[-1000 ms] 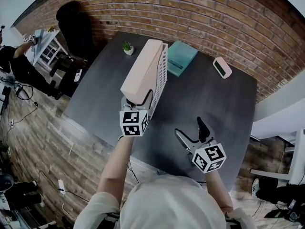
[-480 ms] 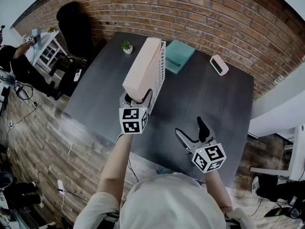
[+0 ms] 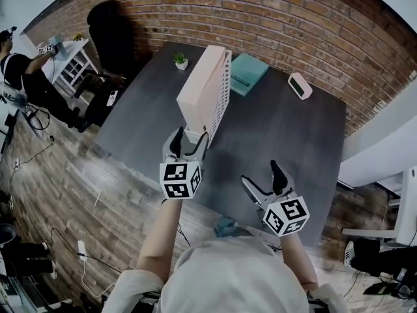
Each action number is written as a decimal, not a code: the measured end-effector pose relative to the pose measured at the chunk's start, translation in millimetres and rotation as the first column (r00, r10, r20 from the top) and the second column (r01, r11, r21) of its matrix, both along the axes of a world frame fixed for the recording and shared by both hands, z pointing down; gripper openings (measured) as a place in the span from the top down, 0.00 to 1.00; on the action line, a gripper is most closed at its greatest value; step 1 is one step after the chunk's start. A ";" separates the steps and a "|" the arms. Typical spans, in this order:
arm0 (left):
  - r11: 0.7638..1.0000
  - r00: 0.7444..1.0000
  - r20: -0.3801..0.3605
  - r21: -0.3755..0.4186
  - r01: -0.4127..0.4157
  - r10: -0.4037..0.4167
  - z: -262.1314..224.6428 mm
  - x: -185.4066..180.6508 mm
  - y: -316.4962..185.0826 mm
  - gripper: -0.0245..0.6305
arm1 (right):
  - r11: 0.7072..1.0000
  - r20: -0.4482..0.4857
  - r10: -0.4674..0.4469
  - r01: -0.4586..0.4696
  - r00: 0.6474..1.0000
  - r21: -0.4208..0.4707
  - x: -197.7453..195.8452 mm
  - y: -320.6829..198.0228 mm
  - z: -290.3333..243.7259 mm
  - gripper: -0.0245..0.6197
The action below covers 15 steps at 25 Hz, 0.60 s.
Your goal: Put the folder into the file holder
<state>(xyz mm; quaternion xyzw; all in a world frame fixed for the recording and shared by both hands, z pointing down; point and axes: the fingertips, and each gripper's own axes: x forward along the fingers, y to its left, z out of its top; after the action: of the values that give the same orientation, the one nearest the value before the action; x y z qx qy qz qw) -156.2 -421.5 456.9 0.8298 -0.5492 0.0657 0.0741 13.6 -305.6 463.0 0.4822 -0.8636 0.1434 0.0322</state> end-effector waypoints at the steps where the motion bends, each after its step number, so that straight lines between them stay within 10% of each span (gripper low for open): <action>1: 1.000 1.000 -0.004 -0.002 -0.006 0.006 -0.9 0.6 10.2 0.49 | 1.000 -0.002 0.000 0.000 1.000 0.003 -0.9 5.4 -1.2 0.30; 7: 1.000 0.998 -0.055 -0.007 -0.025 0.024 -8.2 3.8 72.3 0.59 | 1.000 -0.003 0.008 -0.008 1.000 0.015 -2.8 43.8 -6.0 0.31; 15: 0.998 0.995 -0.084 -0.046 -0.049 0.045 -2.4 5.6 164.0 0.80 | 0.999 -0.025 0.029 -0.028 0.999 0.030 -0.9 110.1 -8.3 0.63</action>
<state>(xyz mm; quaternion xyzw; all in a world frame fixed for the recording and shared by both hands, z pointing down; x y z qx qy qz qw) -150.5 -257.5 454.6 0.8426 -0.5241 0.0459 0.1151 12.7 -195.5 454.7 0.4968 -0.8582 0.1246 0.0340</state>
